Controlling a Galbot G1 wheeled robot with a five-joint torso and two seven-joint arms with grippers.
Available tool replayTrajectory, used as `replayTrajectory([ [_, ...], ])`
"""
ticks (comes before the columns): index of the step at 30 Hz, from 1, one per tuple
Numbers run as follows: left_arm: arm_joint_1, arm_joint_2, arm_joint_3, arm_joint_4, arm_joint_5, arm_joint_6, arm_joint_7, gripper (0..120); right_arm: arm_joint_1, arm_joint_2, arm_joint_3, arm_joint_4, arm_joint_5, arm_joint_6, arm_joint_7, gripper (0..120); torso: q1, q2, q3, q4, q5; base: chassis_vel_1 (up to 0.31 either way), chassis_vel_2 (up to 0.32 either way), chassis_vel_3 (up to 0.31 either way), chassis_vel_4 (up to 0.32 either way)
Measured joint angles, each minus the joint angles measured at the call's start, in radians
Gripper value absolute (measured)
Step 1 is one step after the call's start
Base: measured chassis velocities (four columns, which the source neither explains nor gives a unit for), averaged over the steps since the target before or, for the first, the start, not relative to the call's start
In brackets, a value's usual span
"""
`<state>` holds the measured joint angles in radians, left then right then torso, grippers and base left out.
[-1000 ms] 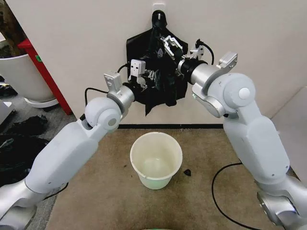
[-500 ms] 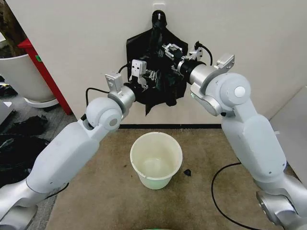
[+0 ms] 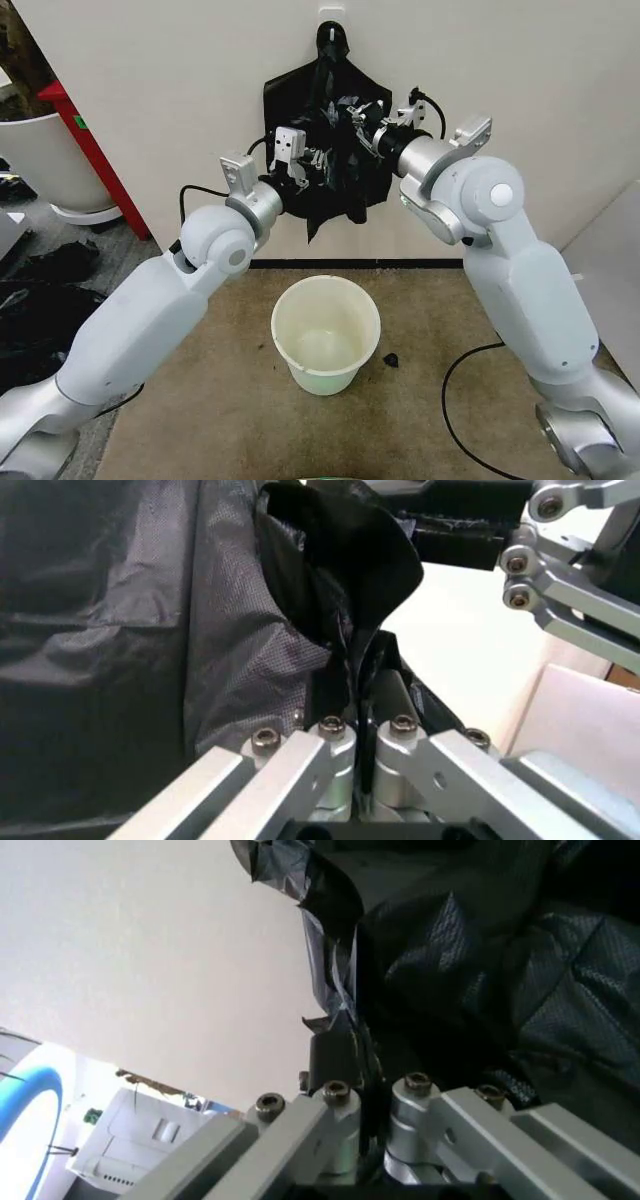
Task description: Place the garbage bag over the trash bin.
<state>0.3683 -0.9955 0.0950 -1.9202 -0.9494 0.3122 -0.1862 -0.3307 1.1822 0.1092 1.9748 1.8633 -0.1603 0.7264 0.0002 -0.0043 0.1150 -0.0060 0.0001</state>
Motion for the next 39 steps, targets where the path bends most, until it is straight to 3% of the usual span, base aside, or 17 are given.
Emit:
replayTrajectory([
  [9,0.016,-0.006,-0.010,-0.006,-0.001,0.010,-0.021,1,0.000,0.000,-0.004,-0.007,-0.013,-0.006,-0.016,0,0.000,0.000,0.000,0.0000,0.0000,0.000,0.000,0.000,0.000],
  [15,0.027,-0.001,-0.018,-0.014,-0.006,0.012,-0.025,19,0.003,-0.002,-0.005,-0.012,-0.025,-0.010,-0.023,0,0.000,0.000,0.000,0.0000,0.0000,0.000,0.000,0.000,0.000],
  [21,0.052,0.016,-0.038,-0.030,-0.019,0.013,-0.025,48,0.008,-0.007,-0.003,-0.019,-0.049,-0.017,-0.037,0,0.000,0.000,0.000,0.0000,0.0000,0.000,0.000,0.000,0.000],
  [27,0.063,0.026,-0.047,-0.036,-0.022,0.010,-0.029,64,0.009,-0.012,-0.002,-0.020,-0.054,-0.021,-0.044,0,0.000,0.000,0.000,0.0000,-0.0001,0.000,0.000,0.000,0.000],
  [34,0.056,0.014,-0.033,-0.037,-0.054,0.011,-0.088,92,0.022,-0.007,-0.005,-0.020,-0.056,-0.025,-0.048,0,0.000,0.000,0.000,0.0000,0.0000,0.000,0.000,0.000,0.000],
  [39,0.040,-0.018,-0.011,-0.024,-0.049,0.015,-0.130,100,0.034,-0.008,-0.007,-0.020,-0.055,-0.025,-0.045,0,0.000,0.000,0.000,0.0001,-0.0001,0.000,0.000,0.000,0.000],
])
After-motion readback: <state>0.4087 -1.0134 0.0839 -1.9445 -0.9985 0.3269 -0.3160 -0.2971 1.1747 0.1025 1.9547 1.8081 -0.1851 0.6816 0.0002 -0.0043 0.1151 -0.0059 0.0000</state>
